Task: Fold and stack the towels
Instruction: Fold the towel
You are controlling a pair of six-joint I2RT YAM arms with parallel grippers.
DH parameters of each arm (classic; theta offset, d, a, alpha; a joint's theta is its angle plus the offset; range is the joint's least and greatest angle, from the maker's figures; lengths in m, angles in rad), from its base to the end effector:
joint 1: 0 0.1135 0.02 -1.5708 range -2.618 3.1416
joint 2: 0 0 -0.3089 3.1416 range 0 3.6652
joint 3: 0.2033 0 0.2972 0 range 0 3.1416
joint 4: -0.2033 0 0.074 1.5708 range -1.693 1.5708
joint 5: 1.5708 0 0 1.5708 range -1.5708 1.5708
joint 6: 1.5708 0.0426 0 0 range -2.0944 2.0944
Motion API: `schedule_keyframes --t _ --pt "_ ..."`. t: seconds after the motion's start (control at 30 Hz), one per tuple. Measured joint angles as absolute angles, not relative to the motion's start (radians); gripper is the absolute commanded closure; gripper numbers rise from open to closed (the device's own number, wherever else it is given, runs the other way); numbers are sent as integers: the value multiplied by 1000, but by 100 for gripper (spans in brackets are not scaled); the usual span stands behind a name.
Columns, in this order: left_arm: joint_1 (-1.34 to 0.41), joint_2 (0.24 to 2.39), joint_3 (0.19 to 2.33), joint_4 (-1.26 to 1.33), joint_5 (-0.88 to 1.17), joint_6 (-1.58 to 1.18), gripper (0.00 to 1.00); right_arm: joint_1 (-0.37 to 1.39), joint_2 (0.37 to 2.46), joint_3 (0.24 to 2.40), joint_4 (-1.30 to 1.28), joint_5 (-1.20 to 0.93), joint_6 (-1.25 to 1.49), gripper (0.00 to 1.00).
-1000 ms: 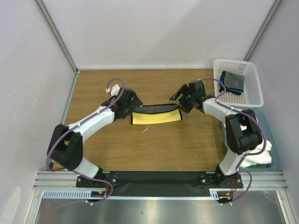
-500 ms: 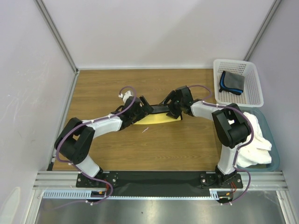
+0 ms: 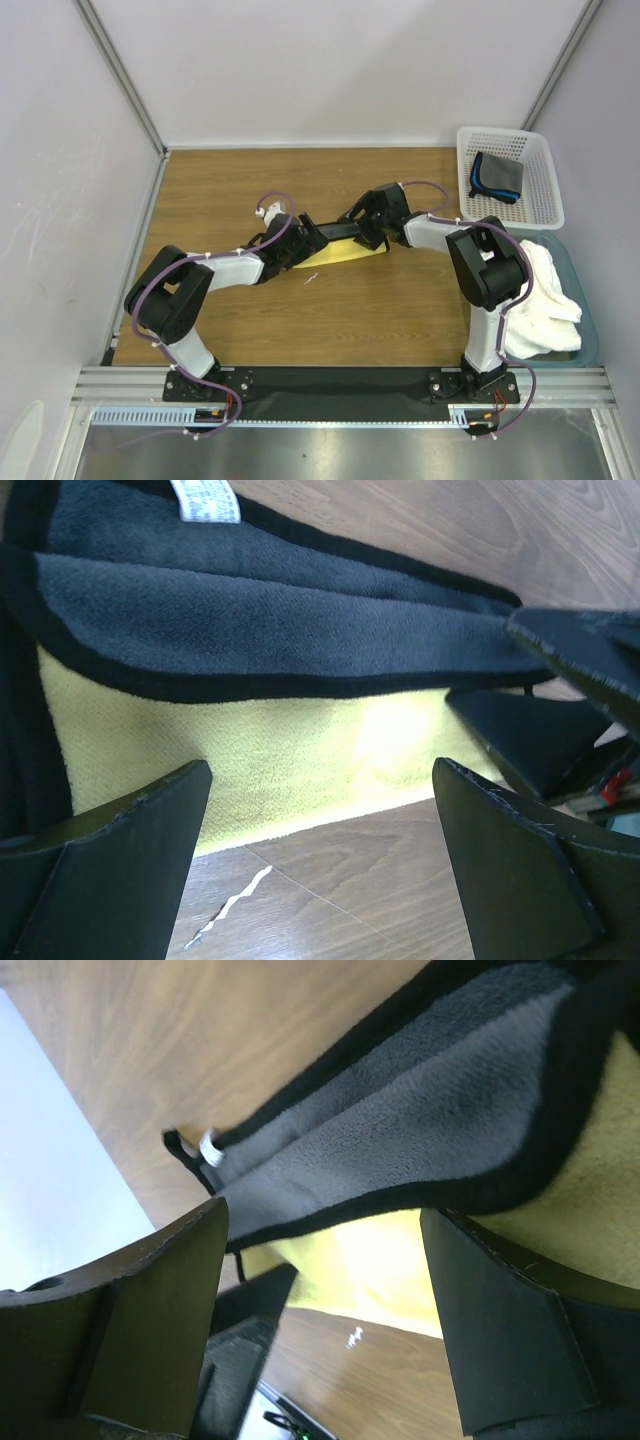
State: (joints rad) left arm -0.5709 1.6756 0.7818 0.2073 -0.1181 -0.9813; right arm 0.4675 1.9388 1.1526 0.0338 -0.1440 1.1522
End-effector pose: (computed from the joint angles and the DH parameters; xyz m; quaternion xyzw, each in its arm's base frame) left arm 0.3152 -0.1965 0.1577 -0.2086 0.8782 -0.2611 0.3422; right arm 0.4115 0.2146 0.1587 0.2802 0.8716 0.3329 0.2259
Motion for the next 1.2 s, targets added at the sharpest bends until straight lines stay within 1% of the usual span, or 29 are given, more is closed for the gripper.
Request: schedule_keyframes --t 0.33,0.87,1.03,1.2 --pt "-571 1676 779 211 -118 -965 0 448 1969 1164 152 -116 1223 20" --pt "-568 1680 779 215 -110 -949 0 436 2085 1308 234 -110 1264 24" --pt "-561 1677 780 209 -109 -932 0 420 2086 1330 236 -130 1233 26" --pt "-533 1674 805 146 -124 -896 0 406 2074 1356 167 -142 1113 26"
